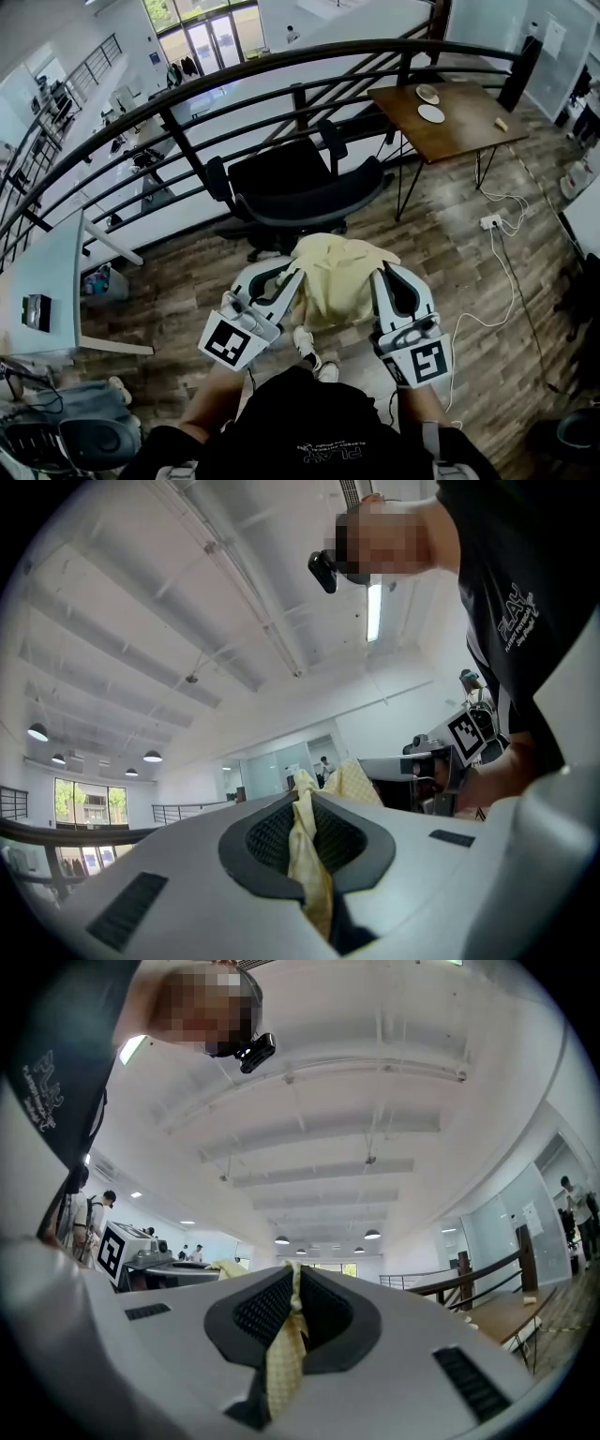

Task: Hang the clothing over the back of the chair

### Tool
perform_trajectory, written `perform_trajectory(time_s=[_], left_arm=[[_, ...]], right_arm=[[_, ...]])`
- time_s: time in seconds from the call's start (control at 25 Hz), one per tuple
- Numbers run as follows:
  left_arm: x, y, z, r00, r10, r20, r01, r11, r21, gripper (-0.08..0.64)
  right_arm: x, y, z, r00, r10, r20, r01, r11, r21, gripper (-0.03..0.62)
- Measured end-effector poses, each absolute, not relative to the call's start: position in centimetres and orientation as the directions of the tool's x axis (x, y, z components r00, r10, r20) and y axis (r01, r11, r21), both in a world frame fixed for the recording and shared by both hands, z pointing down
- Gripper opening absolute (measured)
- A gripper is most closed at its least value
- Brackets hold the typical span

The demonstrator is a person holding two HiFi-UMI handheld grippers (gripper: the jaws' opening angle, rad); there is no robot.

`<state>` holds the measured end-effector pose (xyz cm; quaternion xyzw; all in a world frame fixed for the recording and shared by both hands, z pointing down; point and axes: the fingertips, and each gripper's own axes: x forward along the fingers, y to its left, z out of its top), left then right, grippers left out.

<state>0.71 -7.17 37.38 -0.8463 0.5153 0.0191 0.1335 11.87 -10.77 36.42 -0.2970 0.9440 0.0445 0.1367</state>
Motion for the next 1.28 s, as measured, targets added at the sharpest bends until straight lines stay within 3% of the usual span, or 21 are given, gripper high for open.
perform_trajectory(time_s=[0.28,0.52,1.28], left_arm=[[-1.1,-8.8,35.1,0.461,-0.857,-0.228,-0.877,-0.403,-0.261,0.025],[-4.2,-12.0,33.2,0.458,-0.880,-0.128,-0.818,-0.361,-0.449,0.025],[-14.0,-20.6,29.0,0.520,-0.844,-0.131,-0.770,-0.396,-0.501,0.025]], right_arm=[[9.8,-13.3,34.0,-0.776,-0.536,-0.332,-0.584,0.810,0.056,0.032],[6.3,-17.6,30.1,-0.795,-0.492,-0.354,-0.576,0.796,0.185,0.032],[-2.2,-26.9,25.4,-0.816,-0.459,-0.351,-0.568,0.751,0.338,0.032]])
